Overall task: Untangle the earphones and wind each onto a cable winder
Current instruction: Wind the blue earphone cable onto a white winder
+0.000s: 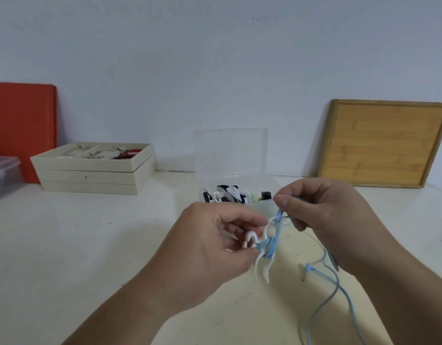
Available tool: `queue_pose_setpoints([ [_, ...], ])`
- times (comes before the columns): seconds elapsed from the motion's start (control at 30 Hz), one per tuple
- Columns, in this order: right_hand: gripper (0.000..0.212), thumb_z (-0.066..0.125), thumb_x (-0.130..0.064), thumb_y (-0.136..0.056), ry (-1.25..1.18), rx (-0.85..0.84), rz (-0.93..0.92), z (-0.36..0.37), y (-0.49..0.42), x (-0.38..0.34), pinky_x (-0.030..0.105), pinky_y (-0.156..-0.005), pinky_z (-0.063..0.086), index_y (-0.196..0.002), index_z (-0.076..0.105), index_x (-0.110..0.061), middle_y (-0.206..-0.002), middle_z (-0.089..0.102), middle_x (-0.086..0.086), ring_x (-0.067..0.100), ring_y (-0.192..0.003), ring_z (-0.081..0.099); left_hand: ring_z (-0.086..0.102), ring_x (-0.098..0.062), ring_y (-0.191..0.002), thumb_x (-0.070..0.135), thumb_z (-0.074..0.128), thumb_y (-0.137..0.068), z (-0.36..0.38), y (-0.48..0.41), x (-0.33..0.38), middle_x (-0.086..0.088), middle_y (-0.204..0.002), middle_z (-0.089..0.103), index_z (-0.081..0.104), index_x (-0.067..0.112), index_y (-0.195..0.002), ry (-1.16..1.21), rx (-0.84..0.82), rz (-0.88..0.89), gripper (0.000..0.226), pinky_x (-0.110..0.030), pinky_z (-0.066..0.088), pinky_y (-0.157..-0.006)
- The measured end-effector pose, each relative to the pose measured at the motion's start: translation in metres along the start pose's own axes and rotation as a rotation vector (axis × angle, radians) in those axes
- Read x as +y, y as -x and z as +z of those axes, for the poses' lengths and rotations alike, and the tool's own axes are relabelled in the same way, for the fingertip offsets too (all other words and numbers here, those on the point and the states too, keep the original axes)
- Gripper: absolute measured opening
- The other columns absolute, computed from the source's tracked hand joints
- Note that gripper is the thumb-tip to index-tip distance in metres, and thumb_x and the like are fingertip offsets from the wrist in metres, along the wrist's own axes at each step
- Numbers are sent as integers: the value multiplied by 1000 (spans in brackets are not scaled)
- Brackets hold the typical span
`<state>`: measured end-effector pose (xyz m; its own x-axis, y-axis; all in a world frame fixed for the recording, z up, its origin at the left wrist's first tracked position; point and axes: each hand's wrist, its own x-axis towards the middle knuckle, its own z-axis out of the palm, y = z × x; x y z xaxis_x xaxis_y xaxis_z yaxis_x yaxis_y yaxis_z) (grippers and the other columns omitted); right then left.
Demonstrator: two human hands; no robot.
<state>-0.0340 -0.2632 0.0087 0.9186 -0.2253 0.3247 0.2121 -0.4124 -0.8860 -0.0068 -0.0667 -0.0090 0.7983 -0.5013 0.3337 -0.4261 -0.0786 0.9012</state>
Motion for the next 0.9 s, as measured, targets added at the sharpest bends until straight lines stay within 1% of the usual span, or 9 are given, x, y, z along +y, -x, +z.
queue_pose_setpoints([
  [0.1, 16, 73, -15, -88, -8, -2, 35, 3, 0, 0, 10, -42, 34, -73, 74, -10, -46, 54, -2, 5, -39, 43, 69, -15, -78, -15, 77, -71, -2, -1, 0, -5, -85, 73, 78, 18, -94, 83, -13, 9, 41, -30, 60, -72],
  [0.17, 22, 69, -16, -91, 16, -37, 72, 4, 1, 0, 11, -39, 31, -71, 72, -8, -44, 52, -4, 5, -36, 38, 69, -16, -79, -9, 79, -66, -3, -3, 0, -7, -87, 73, 77, 18, -95, 142, 7, 29, 39, -27, 59, -72],
  [0.27, 38, 60, -21, -98, 124, -190, 125, 10, 4, 1, 17, -42, 28, -60, 65, -15, -46, 45, -3, 11, -40, 32, 71, -16, -79, 2, 77, -63, -5, -5, 1, -5, -88, 74, 76, 22, -97, 215, 143, 53, 39, -25, 57, -71],
  [0.33, 36, 54, -22, -101, 112, -308, 171, 17, 7, 2, 20, -46, 28, -69, 69, -14, -49, 43, -5, 15, -46, 32, 71, -15, -78, 4, 79, -65, -6, -6, 0, -2, -86, 74, 76, 25, -97, 221, 269, 55, 38, -27, 57, -70],
  [0.43, 36, 49, -22, -104, 2, -406, 177, 29, 9, 4, 20, -47, 25, -76, 69, -12, -51, 38, -5, 13, -48, 27, 73, -17, -79, -6, 80, -74, -7, -8, -4, 1, -85, 75, 74, 23, -98, 178, 431, 36, 38, -31, 58, -74],
  [0.53, 36, 49, -25, -104, 23, -427, 108, 33, 11, 3, 27, -51, 28, -76, 69, -15, -53, 37, -5, 17, -52, 29, 73, -15, -76, -4, 77, -75, -7, -10, -7, 6, -81, 74, 73, 22, -100, 145, 507, 13, 37, -21, 56, -68],
  [0.67, 26, 57, -24, -100, 85, -437, 59, 27, 11, 2, 33, -58, 32, -81, 74, -17, -58, 43, 4, 21, -58, 36, 70, -7, -72, -1, 80, -73, -10, -11, -10, 11, -81, 73, 73, 25, -101, 6, 566, 44, 38, -15, 54, -64],
  [0.8, 15, 67, -25, -93, 222, -506, 37, 23, 13, -2, 28, -58, 38, -83, 76, -22, -57, 49, -5, 13, -57, 43, 68, -8, -70, -1, 79, -74, -9, -11, -13, 14, -79, 69, 72, 30, -100, -115, 575, 86, 40, -16, 55, -64],
  [0.9, 15, 67, -25, -93, 319, -505, -8, 20, 14, -7, 17, -54, 38, -80, 74, -21, -55, 56, -12, 2, -49, 46, 67, -8, -74, -3, 78, -73, -6, -9, -14, 11, -80, 68, 71, 30, -98, -261, 554, 166, 42, -17, 57, -67],
])
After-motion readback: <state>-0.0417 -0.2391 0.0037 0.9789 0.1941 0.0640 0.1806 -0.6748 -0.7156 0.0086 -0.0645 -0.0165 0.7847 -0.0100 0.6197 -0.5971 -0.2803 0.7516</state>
